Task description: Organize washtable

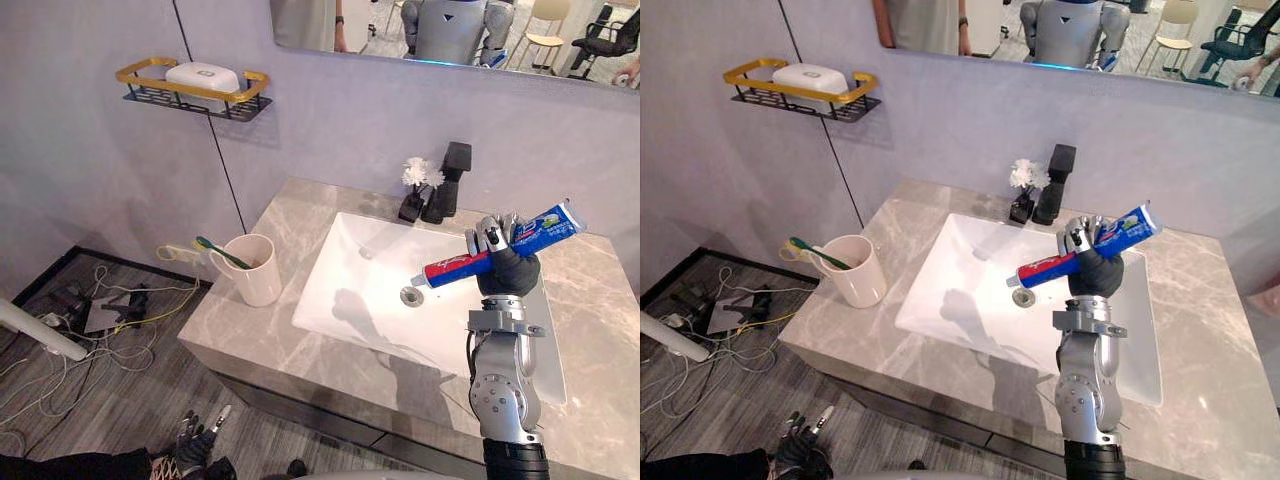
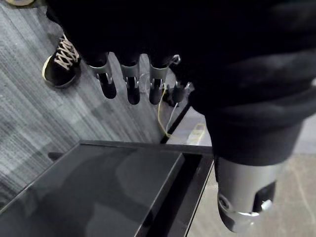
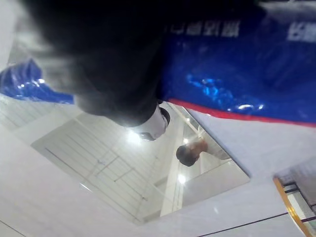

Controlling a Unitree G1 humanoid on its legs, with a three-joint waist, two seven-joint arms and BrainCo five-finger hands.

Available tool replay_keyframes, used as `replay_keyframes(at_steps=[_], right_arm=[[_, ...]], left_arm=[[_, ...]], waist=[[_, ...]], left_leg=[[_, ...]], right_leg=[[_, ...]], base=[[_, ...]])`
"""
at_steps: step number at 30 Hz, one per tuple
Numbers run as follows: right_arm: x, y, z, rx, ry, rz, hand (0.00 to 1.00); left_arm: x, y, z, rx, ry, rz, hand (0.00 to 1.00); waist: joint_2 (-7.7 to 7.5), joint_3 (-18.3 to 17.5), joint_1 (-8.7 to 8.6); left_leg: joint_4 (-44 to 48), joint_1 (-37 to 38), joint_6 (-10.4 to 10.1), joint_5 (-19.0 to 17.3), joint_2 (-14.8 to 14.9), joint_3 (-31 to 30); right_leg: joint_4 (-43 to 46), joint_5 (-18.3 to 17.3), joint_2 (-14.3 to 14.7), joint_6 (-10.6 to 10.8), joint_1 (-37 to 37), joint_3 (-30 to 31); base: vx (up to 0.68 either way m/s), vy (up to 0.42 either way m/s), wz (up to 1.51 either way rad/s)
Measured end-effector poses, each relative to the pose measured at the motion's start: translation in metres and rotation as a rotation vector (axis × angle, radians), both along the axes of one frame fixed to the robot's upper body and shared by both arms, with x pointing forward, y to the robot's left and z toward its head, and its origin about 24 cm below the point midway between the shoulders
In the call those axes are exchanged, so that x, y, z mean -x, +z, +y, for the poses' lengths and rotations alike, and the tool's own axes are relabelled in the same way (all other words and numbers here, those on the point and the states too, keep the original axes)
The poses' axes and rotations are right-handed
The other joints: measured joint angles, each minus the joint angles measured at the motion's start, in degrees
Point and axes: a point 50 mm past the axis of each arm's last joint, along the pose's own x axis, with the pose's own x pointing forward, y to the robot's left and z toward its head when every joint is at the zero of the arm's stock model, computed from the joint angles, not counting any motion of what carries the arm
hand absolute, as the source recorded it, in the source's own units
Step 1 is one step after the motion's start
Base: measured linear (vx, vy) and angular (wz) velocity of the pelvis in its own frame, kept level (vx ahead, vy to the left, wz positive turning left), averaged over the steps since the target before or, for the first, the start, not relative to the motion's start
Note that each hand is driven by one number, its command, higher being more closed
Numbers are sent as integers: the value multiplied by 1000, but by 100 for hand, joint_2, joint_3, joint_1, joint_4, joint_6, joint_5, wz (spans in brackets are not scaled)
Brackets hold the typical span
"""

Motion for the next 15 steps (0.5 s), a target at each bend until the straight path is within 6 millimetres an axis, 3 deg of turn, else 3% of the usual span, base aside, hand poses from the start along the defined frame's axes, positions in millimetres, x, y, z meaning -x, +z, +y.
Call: replay_keyframes(at_steps=[4,6,15], right_arm=[[-14,28,17,48,60,-105,100],[-20,41,29,66,95,-155,100],[-38,72,57,126,184,-240,100]], left_arm=[[2,-5,-9,27,-53,25,0],[1,-7,-14,28,-88,38,0],[-1,-8,-15,23,-165,46,0]], waist=[[-13,-1,30],[-21,2,135],[-91,31,316]], left_leg=[[1,-46,39,32,-79,-186],[2,-63,44,57,-134,-264],[-4,-99,121,158,-291,-575]], right_leg=[[54,-31,-61,27,30,-194],[117,-72,-121,77,36,-282],[469,-241,-311,132,32,-579]], base=[[20,11,25],[7,23,22],[-13,23,20]])
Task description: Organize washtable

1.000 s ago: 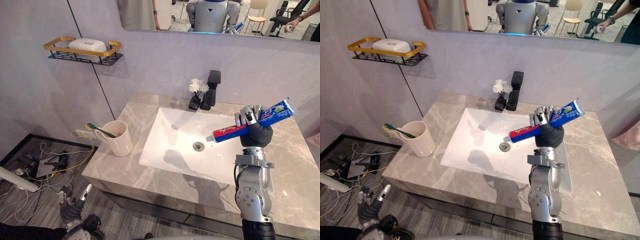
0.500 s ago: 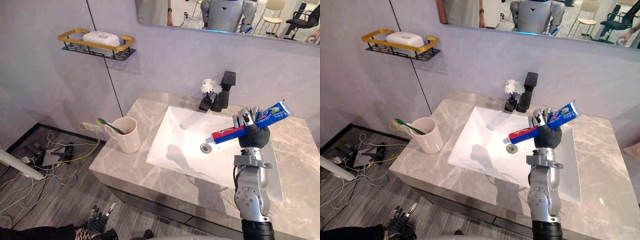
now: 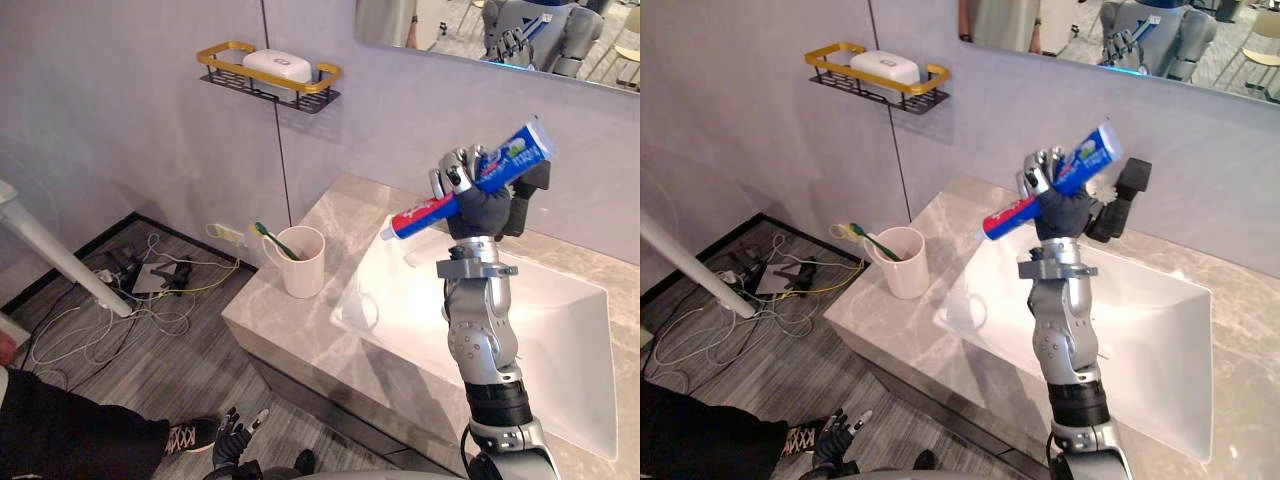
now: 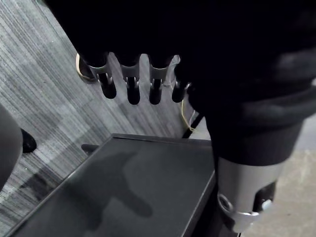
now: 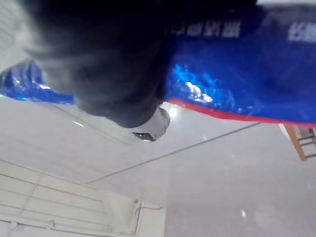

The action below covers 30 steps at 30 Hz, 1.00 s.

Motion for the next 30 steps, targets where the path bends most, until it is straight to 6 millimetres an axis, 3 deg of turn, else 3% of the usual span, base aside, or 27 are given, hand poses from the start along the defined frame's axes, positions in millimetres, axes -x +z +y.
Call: replay_keyframes(at_steps=[4,13,30], right_arm=[[-9,12,13,47,34,-27,100],[-29,8,30,205,52,26,100],[-46,6,33,349,9,72,100]], left_arm=[[-5,1,0,-9,-38,-8,0],[-17,3,-2,-28,-160,-25,0],[-25,4,-5,-38,-222,-42,0]], waist=[[-65,39,32],[-99,57,311],[-129,140,339]], left_leg=[[-2,-68,24,71,-47,-132],[-40,-170,13,59,-48,-197],[-39,-200,25,81,34,-237]], right_leg=[[49,-2,-26,2,-11,-111],[80,-8,-4,7,-31,-155],[65,-49,104,-57,-33,-194]], base=[[-31,8,18],[-39,0,5],[-8,-8,1]])
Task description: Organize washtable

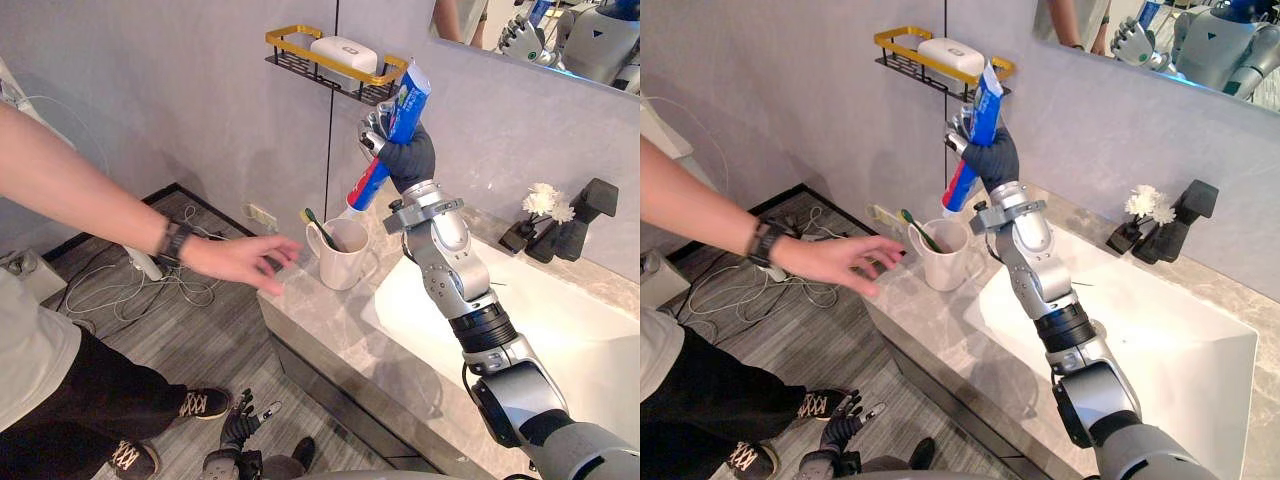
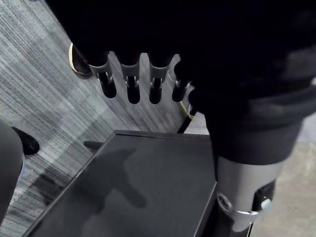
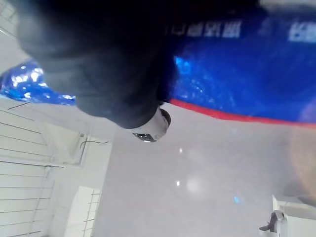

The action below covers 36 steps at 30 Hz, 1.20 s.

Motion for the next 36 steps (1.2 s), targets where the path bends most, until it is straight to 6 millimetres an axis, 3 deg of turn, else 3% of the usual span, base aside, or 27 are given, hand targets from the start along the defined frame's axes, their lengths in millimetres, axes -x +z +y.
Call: replay_keyframes(at_steps=[10,17,36], right_arm=[[-1,-4,3,31,1,12,100],[-7,-21,8,92,-3,79,100],[-6,-27,7,100,-4,95,100]], left_arm=[[-5,0,-3,-4,-39,-4,0],[-6,0,-5,-4,-44,-6,0],[-6,0,-7,-6,-57,-5,0]], waist=[[38,94,3],[52,103,-1],[139,164,-23]], left_leg=[[32,-44,0,2,5,-11],[37,-57,-34,29,4,-22],[34,33,-33,25,20,74]], right_leg=[[2,-12,-1,-5,-38,-9],[28,-19,6,-18,-102,-9],[108,-28,-16,-31,-98,106]], base=[[-6,-3,0],[0,0,0],[0,0,-2]])
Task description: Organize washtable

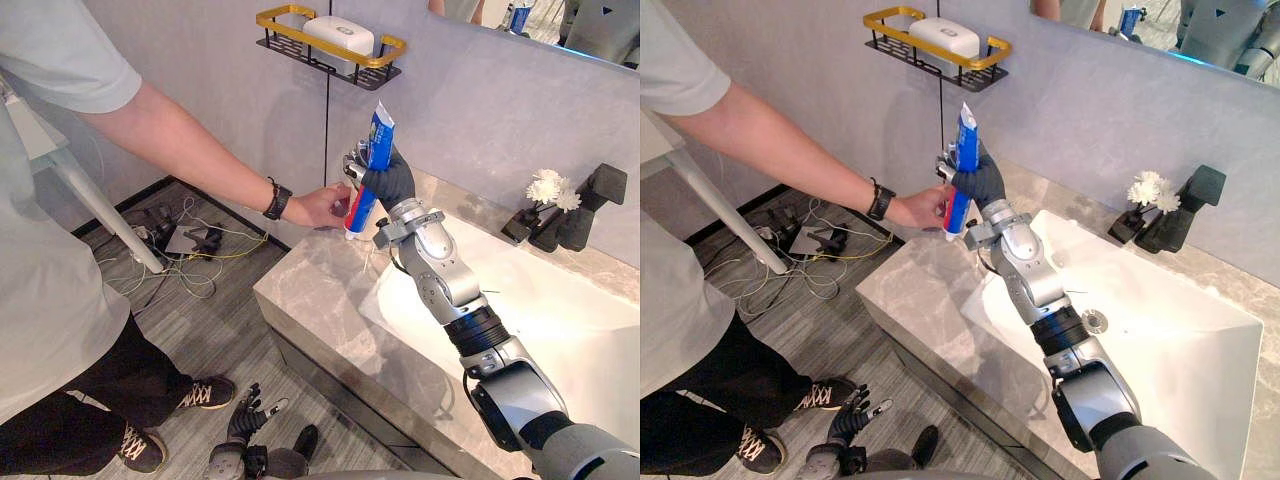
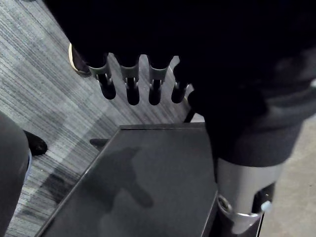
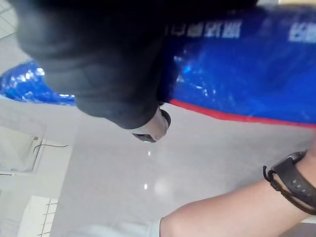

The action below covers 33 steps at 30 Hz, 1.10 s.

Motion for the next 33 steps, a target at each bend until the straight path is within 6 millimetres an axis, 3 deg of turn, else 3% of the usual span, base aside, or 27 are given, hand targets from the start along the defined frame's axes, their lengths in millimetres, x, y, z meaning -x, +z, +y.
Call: replay_keyframes(at_steps=[20,33], right_arm=[[13,23,0,-50,25,-104,100],[11,63,-37,-49,-133,-251,100]], left_arm=[[0,-1,0,-1,0,4,0],[0,-2,0,-2,-2,9,0]], waist=[[37,27,-15],[37,26,-13]], left_leg=[[-36,91,-16,-18,52,39],[-34,96,-3,-22,62,49]], right_leg=[[11,-12,6,-17,114,37],[-10,-12,21,-17,125,38]], base=[[-22,-4,-1],[-9,-4,0]])
